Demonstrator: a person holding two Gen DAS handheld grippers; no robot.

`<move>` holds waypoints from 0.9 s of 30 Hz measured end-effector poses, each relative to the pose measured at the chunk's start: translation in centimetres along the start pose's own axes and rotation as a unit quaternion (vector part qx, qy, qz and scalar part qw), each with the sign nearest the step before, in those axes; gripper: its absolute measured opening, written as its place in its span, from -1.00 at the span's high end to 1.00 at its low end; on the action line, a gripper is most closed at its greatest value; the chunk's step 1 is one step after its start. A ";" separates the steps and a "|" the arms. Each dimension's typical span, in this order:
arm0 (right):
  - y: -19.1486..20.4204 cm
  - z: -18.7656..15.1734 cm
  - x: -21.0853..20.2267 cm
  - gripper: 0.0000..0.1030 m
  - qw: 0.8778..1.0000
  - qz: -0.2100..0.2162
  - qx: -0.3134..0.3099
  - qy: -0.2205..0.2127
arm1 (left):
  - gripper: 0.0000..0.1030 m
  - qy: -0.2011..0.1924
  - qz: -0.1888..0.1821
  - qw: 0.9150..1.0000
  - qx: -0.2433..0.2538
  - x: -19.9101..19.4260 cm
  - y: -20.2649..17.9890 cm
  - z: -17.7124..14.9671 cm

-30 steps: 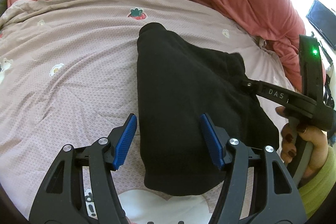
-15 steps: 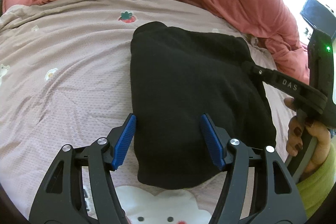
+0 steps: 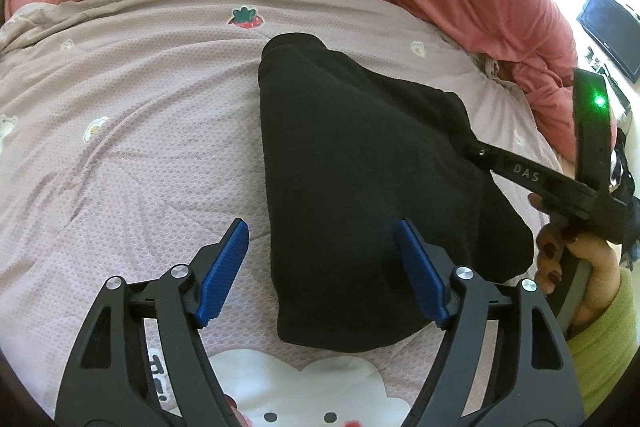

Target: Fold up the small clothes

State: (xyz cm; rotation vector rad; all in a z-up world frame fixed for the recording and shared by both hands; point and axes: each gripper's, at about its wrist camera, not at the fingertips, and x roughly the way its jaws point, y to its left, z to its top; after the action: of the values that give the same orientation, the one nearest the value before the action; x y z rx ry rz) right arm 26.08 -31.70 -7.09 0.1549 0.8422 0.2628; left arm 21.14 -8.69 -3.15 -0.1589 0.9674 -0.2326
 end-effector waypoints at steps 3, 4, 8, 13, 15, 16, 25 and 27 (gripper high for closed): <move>0.4 -0.4 -2.2 0.54 1.000 -0.011 -0.004 -0.027 | -0.33 -0.001 0.001 1.000 0.001 -0.1 0.1 0.0; 0.7 -0.7 -3.0 0.53 0.999 -0.008 -0.008 -0.036 | -0.34 -0.001 0.001 1.000 0.000 -0.2 0.2 -0.1; 1.9 -2.1 -5.6 0.46 0.998 0.012 -0.025 -0.058 | -0.34 -0.001 0.001 1.000 0.000 -0.5 0.6 -0.4; 3.9 -4.5 -7.1 0.45 0.996 0.038 -0.058 -0.054 | -0.34 -0.001 0.000 1.000 -0.002 -1.0 1.1 -0.7; 4.3 -5.3 -6.6 0.38 0.996 0.038 -0.070 -0.037 | -0.34 -0.001 0.000 1.000 -0.003 -1.0 1.3 -0.9; 4.3 -5.6 -5.8 0.37 0.997 0.024 -0.075 -0.025 | -0.34 -0.001 -0.001 1.000 -0.003 -1.0 1.3 -1.0; 3.5 -6.8 -3.1 0.14 0.999 -0.007 -0.049 0.008 | -0.34 0.005 -0.001 1.000 0.006 -1.4 1.0 -1.7; 3.5 -6.8 -3.3 0.11 0.999 -0.010 -0.045 0.007 | -0.34 0.006 0.003 1.000 0.012 -1.6 0.9 -1.9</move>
State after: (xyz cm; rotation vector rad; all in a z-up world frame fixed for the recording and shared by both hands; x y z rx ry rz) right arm 18.27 -29.13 -8.35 0.0599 0.8430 0.2826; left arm 18.81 -7.43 -3.11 -0.1324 0.9760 -0.2397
